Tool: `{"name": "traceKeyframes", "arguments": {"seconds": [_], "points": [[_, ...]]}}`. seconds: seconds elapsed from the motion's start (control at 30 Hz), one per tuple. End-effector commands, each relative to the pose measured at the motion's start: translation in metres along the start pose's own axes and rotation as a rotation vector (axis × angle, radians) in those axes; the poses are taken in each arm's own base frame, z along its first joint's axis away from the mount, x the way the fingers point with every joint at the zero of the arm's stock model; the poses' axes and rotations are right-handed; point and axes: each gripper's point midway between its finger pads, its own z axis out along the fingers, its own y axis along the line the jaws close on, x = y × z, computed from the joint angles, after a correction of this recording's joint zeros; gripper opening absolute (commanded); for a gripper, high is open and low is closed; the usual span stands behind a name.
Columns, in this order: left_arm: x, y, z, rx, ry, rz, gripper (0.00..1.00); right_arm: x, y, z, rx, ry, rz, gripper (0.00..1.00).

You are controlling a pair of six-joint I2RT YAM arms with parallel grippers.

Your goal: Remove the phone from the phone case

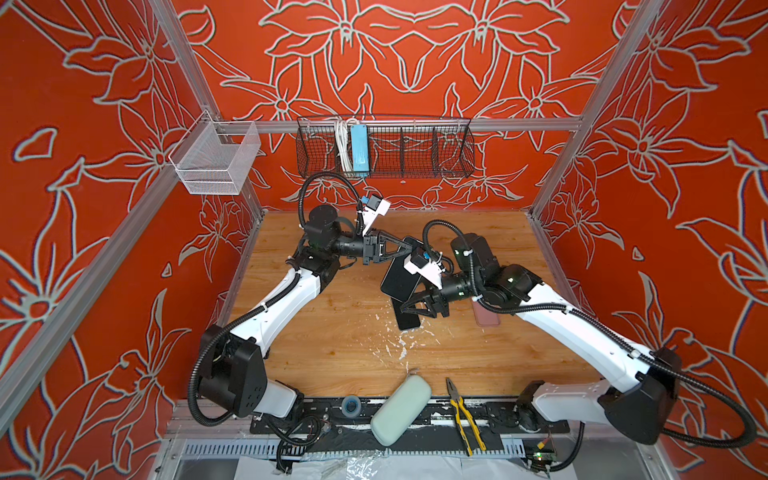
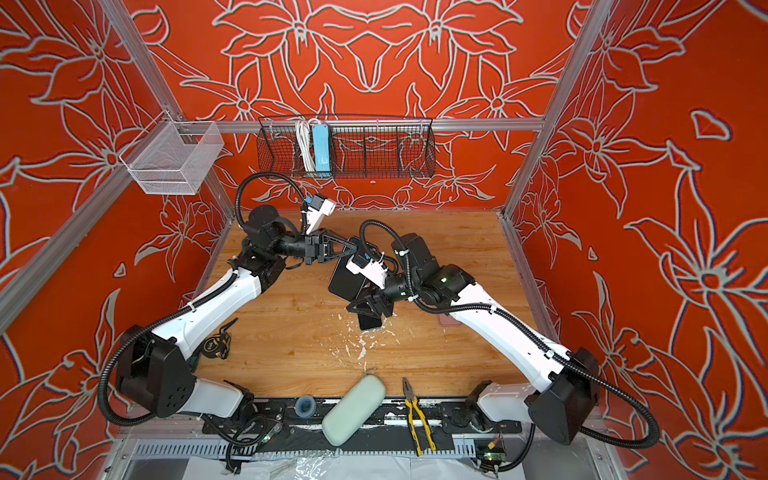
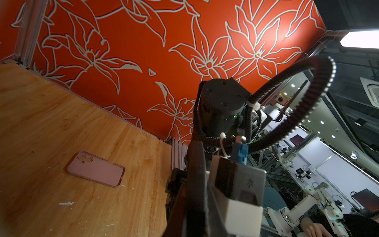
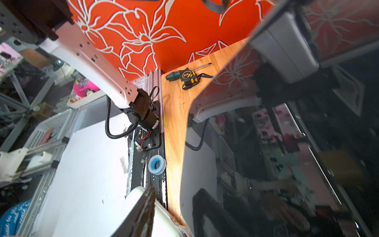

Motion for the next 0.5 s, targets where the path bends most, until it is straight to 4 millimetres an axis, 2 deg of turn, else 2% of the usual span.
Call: {"name": "traceKeyframes", "arguments": {"seconds": [0.0, 0.23, 0.47], "points": [[-0.012, -0.014, 0.003, 0.041, 0.007, 0.062, 0.0, -0.002, 0.002, 0.001, 0.022, 0.023, -0.055, 0.41], [-0.014, -0.01, 0.005, 0.045, 0.008, 0.061, 0.0, -0.006, 0.006, 0.003, 0.06, 0.036, -0.097, 0.24], [-0.014, -0.007, 0.009, 0.053, 0.014, 0.05, 0.0, -0.015, 0.012, 0.006, 0.096, 0.01, -0.136, 0.15]]}}
